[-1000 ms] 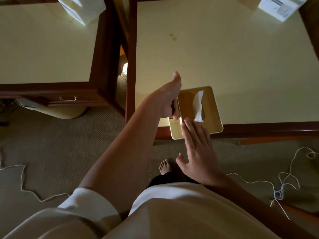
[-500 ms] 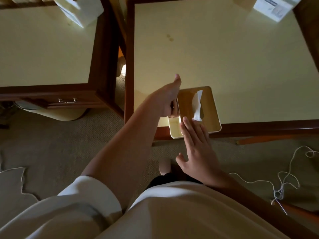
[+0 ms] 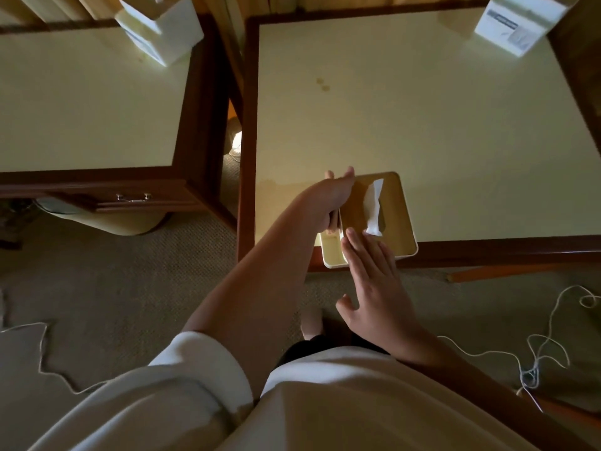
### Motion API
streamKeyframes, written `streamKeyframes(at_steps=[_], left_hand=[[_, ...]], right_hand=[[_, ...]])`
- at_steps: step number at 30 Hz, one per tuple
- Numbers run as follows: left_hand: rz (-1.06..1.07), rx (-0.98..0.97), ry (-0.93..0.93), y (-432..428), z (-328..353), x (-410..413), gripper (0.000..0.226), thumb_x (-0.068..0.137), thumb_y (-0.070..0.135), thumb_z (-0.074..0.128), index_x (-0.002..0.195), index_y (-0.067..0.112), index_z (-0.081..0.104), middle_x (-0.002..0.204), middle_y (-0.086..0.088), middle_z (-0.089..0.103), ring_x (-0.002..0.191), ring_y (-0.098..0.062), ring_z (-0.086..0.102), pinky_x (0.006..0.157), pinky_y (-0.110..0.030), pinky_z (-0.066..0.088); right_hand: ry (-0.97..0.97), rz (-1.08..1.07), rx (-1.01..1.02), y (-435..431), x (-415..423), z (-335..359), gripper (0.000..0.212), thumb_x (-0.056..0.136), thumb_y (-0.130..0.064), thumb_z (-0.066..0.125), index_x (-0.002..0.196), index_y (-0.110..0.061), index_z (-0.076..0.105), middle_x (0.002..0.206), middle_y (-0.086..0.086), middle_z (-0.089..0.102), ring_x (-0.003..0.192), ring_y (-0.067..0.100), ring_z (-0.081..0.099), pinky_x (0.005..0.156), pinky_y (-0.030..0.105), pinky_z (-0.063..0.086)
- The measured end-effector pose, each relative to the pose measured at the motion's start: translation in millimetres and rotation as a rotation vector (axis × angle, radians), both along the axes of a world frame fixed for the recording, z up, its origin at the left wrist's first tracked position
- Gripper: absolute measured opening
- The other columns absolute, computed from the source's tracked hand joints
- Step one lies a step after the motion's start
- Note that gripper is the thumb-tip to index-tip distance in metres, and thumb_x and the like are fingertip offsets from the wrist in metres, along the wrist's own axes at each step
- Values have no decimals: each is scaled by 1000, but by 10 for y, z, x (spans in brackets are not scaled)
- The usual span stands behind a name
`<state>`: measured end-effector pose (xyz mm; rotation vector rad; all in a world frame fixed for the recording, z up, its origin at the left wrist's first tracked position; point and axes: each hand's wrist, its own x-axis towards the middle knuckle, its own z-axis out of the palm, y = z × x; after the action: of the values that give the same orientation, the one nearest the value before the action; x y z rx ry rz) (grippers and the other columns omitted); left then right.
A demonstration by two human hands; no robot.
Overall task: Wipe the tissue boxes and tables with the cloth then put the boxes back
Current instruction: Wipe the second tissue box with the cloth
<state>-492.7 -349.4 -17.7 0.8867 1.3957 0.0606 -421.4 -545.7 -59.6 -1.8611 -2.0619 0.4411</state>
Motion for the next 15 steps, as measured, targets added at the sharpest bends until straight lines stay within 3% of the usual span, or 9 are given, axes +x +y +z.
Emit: streamKeyframes(at_steps=[1,2,4,5,7,8,9,12,15], left_hand=[[-3,-4,11,-5,-16,6,85,99,77,37,165,45,-6,167,-8,34,136,-29,54,101,-42,54],[-30,23,28,6,-7,15,84,100,77,36,165,45,-7,166,-7,34,131,-27,57,95,-39,55],[-131,103,76,37,102,23,79,104,72,33,167,36,0,157,-11,44,93,-22,65,72,-30,52],[-178,133,93,74,145,37,79,105,71,31,168,30,9,152,-17,51,84,-24,64,72,-32,51],[-228,139,104,142,220,47,80,103,74,30,163,19,31,128,-20,67,88,-29,67,88,-41,54],[-227,100,96,140,255,43,83,102,76,31,159,17,38,108,-17,69,85,-28,66,91,-42,53],[-200,48,77,137,256,30,85,100,78,32,158,17,39,101,-14,66,85,-26,64,92,-42,52],[-18,-29,17,69,143,10,79,101,74,38,166,33,21,147,-9,54,110,-26,66,90,-38,59],[19,-30,24,23,148,-15,76,102,74,36,164,30,27,147,-10,54,101,-22,68,72,-31,62]], right_hand=[[1,-1,2,3,-3,-1,102,81,-26,75,164,-5,19,174,7,9,161,25,3,131,46,6],[7,-3,5,6,-3,-5,101,81,-26,75,164,-5,20,174,8,10,161,26,4,130,48,8],[23,-4,3,4,5,-7,101,81,-25,75,163,-4,21,174,8,11,161,27,5,129,52,13],[32,-2,7,0,6,-8,100,80,-25,75,163,-3,22,173,9,12,161,27,6,129,53,14],[33,8,26,1,17,-19,100,80,-23,76,162,-2,24,173,10,14,161,27,7,128,54,16],[28,16,28,-3,21,-26,101,79,-22,78,162,-1,24,173,10,14,161,27,7,127,55,17],[27,21,30,-11,23,-34,102,79,-20,79,162,-1,23,173,10,14,161,28,8,127,55,18],[26,22,22,-1,25,-20,107,77,-20,83,163,-2,22,173,8,12,161,27,6,127,54,18],[19,19,22,0,24,-26,108,77,-20,83,163,-3,21,174,8,12,161,26,5,129,52,14]])
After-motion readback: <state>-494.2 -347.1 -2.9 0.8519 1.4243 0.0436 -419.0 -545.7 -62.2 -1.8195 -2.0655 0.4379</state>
